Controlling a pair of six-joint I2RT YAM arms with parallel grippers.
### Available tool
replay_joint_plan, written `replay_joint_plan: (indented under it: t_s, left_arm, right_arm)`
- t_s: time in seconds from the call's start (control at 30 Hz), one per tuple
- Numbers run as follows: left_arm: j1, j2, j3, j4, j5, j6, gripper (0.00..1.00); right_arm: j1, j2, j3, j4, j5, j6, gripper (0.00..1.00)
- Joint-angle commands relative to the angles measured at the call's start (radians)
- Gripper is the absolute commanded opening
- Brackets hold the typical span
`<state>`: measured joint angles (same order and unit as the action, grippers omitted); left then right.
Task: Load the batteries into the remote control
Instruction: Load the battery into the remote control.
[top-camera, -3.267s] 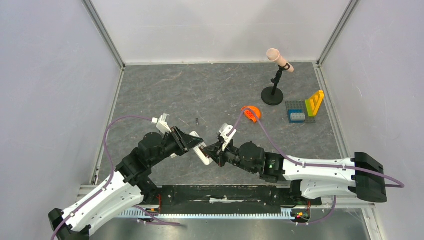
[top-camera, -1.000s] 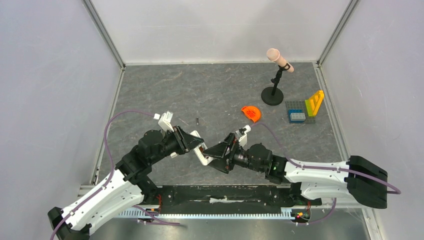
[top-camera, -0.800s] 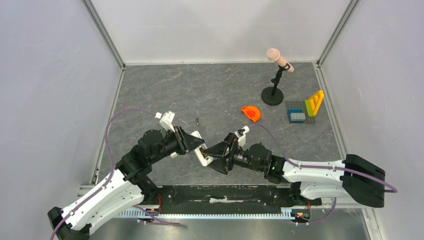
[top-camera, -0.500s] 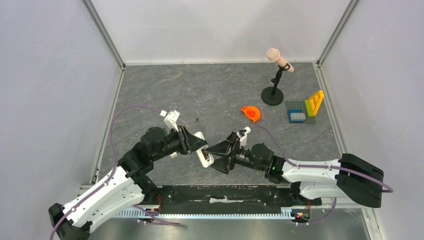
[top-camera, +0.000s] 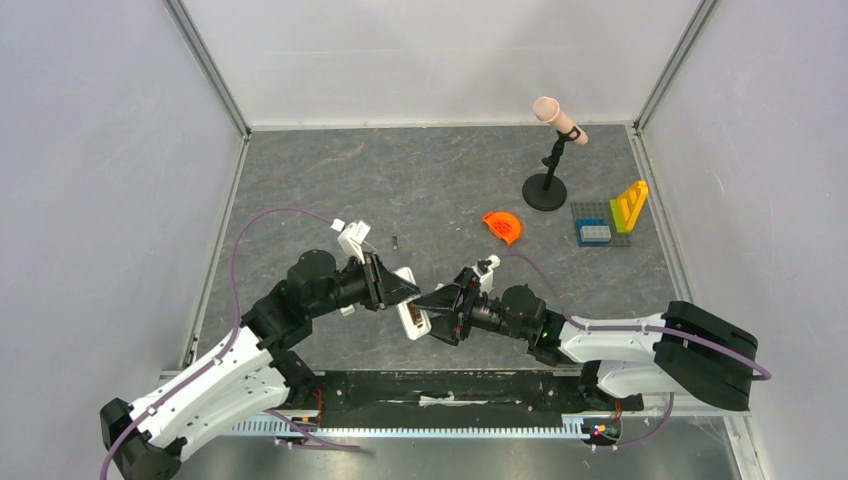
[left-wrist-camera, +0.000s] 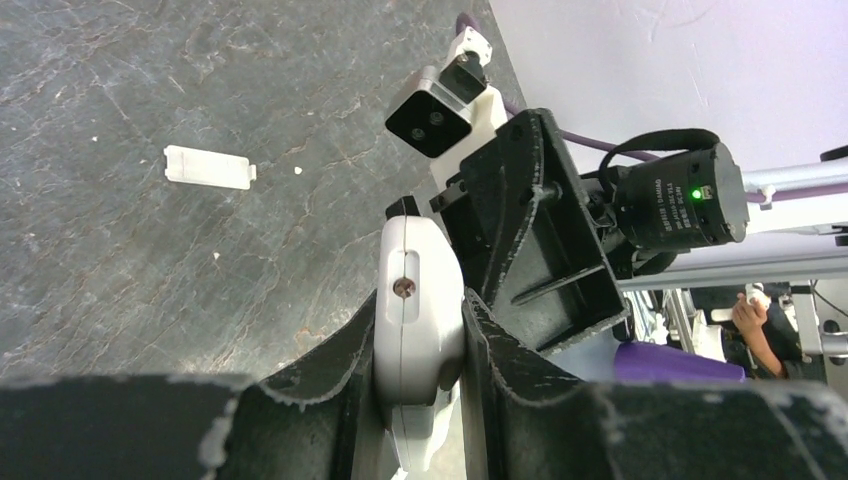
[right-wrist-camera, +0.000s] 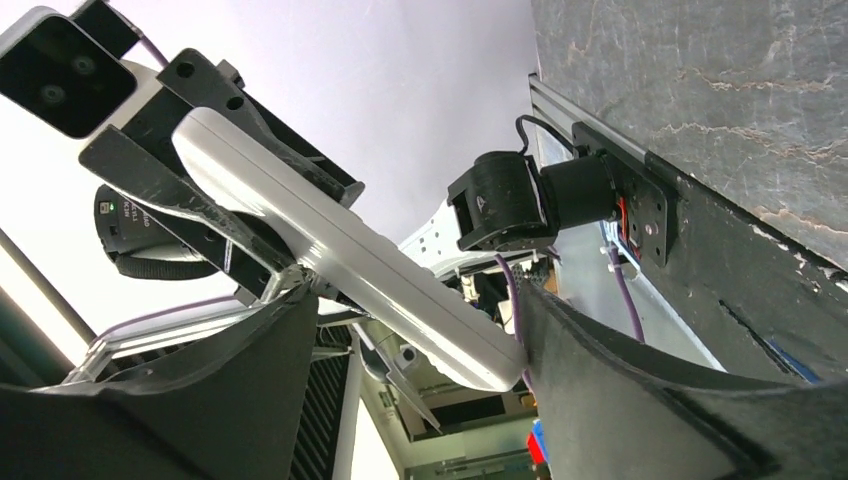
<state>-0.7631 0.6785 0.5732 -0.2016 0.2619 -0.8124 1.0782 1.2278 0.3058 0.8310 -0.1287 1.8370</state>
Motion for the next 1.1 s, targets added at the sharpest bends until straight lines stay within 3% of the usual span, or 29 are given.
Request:
replay_joint_plan:
  t_s: [0.0, 0.3, 0.43, 0.5, 0.67, 0.77, 0.87, 0.93, 1.07]
  left_arm:
    - [-0.001, 0.010, 0.027, 0.038, 0.079, 0.052, 0.02]
    - [-0.001, 0.012, 0.024, 0.048, 0.097, 0.058, 0.02]
    - [-0.001, 0.015, 0.032, 0.037, 0.086, 0.049, 0.02]
    - [-0.001, 0.015, 0.038, 0.027, 0.076, 0.048, 0.02]
    - [-0.001, -0.001, 0.043, -0.014, -0.004, 0.046, 0.02]
    - [0.000, -0.024, 0.052, -0.060, -0.088, 0.045, 0.02]
    - [-0.001, -0.056, 0.095, -0.194, -0.284, 0.048, 0.02]
    - [-0.001, -0.080, 0.132, -0.293, -0.415, 0.053, 0.02]
    - [-0.001, -0.139, 0.177, -0.410, -0.598, 0.069, 0.02]
  right_arm:
    - [-0.009, 0.018, -0.011, 0.171, -0.011, 0.037, 0.72]
    - [-0.011, 0.037, -0.021, 0.207, -0.027, 0.046, 0.58]
    - [-0.011, 0.036, -0.021, 0.209, -0.033, 0.040, 0.57]
    - [-0.011, 0.034, -0.019, 0.207, -0.038, 0.025, 0.63]
    - [-0.010, 0.015, -0.011, 0.185, -0.056, -0.031, 0.89]
    - [-0.011, -0.004, -0.010, 0.146, -0.068, -0.090, 0.95]
    - [-0.013, -0.054, -0.010, 0.048, -0.063, -0.205, 0.95]
    - [-0.014, -0.112, 0.028, -0.157, -0.009, -0.349, 0.95]
    - [-0.014, -0.177, 0.170, -0.570, 0.253, -0.669, 0.92]
